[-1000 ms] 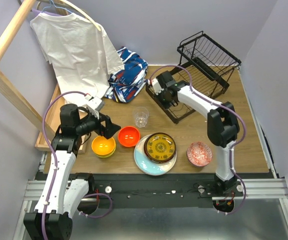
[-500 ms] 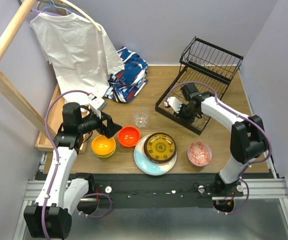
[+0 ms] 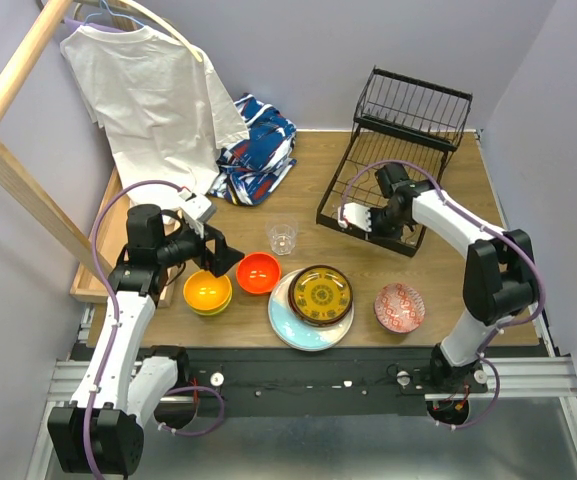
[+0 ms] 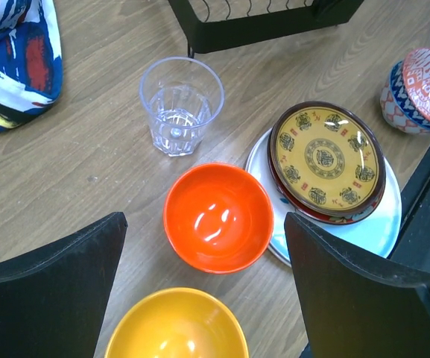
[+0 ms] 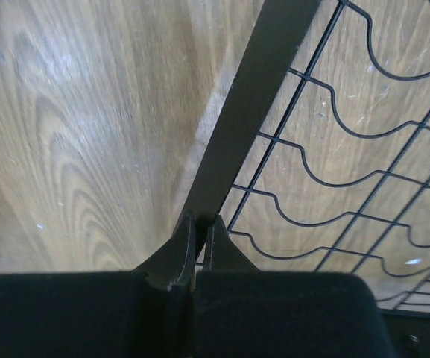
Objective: Load the mixed dishes into the dish rack
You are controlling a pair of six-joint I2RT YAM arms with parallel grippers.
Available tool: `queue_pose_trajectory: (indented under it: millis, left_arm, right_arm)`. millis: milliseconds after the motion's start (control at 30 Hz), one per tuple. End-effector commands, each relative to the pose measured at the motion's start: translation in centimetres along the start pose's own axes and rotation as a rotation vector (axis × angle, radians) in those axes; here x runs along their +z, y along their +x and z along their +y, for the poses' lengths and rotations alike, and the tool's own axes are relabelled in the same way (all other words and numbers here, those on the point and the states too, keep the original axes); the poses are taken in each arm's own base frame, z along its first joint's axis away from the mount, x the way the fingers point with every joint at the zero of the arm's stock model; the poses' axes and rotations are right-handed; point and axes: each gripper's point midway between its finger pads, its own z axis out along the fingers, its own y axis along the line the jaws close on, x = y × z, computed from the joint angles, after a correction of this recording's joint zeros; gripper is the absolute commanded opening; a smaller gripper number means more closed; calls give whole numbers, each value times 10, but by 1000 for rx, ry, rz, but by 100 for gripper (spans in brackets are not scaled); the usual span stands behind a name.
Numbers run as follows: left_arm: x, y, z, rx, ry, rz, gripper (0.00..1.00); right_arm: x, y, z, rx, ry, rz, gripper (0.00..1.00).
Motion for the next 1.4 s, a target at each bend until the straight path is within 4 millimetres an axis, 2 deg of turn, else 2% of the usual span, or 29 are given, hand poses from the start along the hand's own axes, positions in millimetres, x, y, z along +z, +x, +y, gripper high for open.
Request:
queue_pose_trajectory:
  millis: [0,67,133,233,333,433,467,600,667,700,867,933,967,1000,1033,1067,1100,1200,1233,1367]
  left_arm:
    - [1,9,-4,15,27,17,96]
    - [2,12,-3,14,27,24,96]
    - [3,13,-3,15,29,21,96]
    - [6,15,-2,3,37,22,96]
    - [8,14,-2,3,50,25,96]
    - [12,12,-1,28,64,33,96]
    - [14,14,0,26,66,41,96]
    - [15,14,3,46,60,59,96]
    - [17,18,3,50,63,66,96]
    - [17,21,4,48,61,66,96]
    - [21,23,9,47,41,73,98]
    - [21,15,12,44,22,87,99]
    - [25,15,10,45,36,112,98]
    - [24,5,12,96,23,132,98]
    - [24,1,13,112,15,145,98]
    - [27,-1,14,130,10,163,98]
    - [27,-12,12,173,0,179,99]
    - [33,-16,11,203,-16,243,98]
    - [36,-15,4,226,7,259,98]
    - [46,-17,-3,232,29,290,95]
  right_arm:
    - [2,29,50,-320,-157,74,1]
    - [-7,35,55,-328,-143,83,1]
    - [-5,41,61,-320,-147,87,1]
    - [-3,48,60,-302,-136,114,1]
    - [-2,59,45,-328,-69,160,1]
    - [3,66,28,-270,-39,163,1]
    - [0,67,16,-252,-15,171,1]
    - [-9,86,3,-289,-8,209,1]
    - [-17,95,6,-309,-6,222,1]
    - [-16,100,16,-330,-41,232,1]
    - [-17,104,32,-321,-55,233,1]
    - [-20,97,23,-277,-2,212,11]
    - [-22,94,18,-260,17,202,20]
    - [-26,86,14,-230,33,168,33]
    - [-32,79,7,-215,58,144,38]
    - [-48,69,-11,-207,111,122,41]
    - [-58,61,-11,-191,109,96,46]
    - [-86,48,-15,-127,134,63,50]
    - [-97,44,-13,-102,155,45,52]
    - [-119,23,-8,16,232,-62,64]
